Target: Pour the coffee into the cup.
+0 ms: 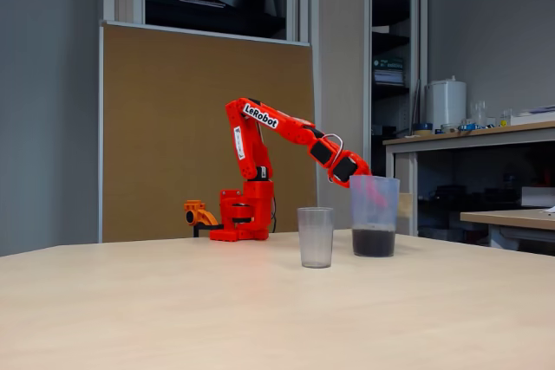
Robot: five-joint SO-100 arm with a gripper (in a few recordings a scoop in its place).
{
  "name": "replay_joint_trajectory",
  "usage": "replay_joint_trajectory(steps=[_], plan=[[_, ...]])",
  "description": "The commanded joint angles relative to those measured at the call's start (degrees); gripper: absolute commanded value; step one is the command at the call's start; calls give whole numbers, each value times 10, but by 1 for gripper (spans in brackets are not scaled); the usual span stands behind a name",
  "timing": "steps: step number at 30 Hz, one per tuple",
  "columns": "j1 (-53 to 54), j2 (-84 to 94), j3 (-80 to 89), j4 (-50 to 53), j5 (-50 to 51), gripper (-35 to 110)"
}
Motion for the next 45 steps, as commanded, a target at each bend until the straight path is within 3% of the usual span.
replay_joint_trajectory(steps=[1,18,45], plan=[[-3,42,-47,42,-5,0],[33,48,-124,116,-35,0],[95,25,-191,76,253,0]])
